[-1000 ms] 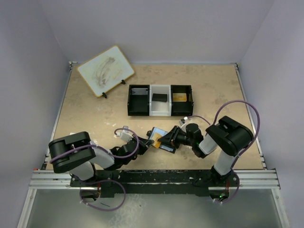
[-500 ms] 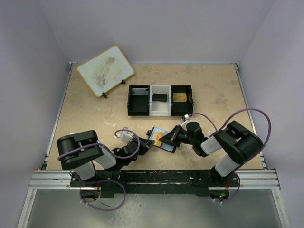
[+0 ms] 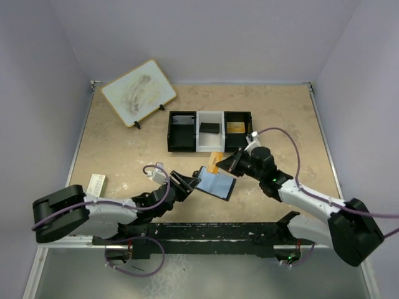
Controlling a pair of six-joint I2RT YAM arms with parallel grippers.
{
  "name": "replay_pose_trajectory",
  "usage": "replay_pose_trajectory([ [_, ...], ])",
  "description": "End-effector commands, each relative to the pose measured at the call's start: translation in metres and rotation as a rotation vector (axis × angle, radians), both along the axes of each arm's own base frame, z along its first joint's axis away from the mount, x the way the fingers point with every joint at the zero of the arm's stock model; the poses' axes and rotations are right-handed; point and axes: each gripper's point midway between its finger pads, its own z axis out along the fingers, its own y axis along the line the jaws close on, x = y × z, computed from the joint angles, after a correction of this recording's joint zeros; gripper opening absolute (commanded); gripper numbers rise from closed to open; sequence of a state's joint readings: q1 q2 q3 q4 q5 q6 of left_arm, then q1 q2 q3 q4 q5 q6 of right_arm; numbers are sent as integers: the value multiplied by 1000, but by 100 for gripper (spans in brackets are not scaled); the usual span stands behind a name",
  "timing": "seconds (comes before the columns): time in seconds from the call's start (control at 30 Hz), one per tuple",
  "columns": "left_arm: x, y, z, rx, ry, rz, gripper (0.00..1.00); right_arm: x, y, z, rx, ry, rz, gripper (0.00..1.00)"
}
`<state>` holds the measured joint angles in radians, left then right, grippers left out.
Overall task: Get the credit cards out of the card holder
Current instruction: Place the credit card in the storage box.
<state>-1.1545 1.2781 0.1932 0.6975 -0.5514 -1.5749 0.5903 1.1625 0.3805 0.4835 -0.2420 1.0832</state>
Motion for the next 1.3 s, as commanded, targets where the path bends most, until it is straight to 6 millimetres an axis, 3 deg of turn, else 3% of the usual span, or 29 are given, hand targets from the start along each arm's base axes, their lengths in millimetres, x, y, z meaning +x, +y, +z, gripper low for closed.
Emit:
replay_pose_trajectory([
  [0.0, 5, 14, 15, 176, -77, 4, 50, 34, -58, 29, -336, -175, -178, 0],
  [0.2, 13, 47, 43, 497, -143, 27, 60, 79, -126, 107, -763, -464, -318, 0],
  [0.33, 19, 71, 69, 641, -190, 70, 61, 101, -127, 123, -908, -568, -235, 0],
  [0.57, 23, 95, 93, 844, -229, 72, 64, 126, -120, 125, -1073, -755, -130, 0],
  [0.77, 24, 120, 101, 971, -204, 124, 66, 147, -123, 103, -1301, -844, 3, 0],
  [0.87, 21, 132, 104, 966, -208, 147, 66, 159, -132, 99, -1361, -846, 33, 0],
  [0.93, 19, 136, 107, 939, -213, 159, 67, 159, -122, 82, -1371, -870, 203, 0],
  [1.03, 17, 138, 109, 905, -224, 158, 67, 167, -129, 79, -1439, -879, 198, 0],
  [1.27, 13, 142, 105, 928, -211, 128, 68, 168, -112, 55, -1479, -947, 453, 0],
])
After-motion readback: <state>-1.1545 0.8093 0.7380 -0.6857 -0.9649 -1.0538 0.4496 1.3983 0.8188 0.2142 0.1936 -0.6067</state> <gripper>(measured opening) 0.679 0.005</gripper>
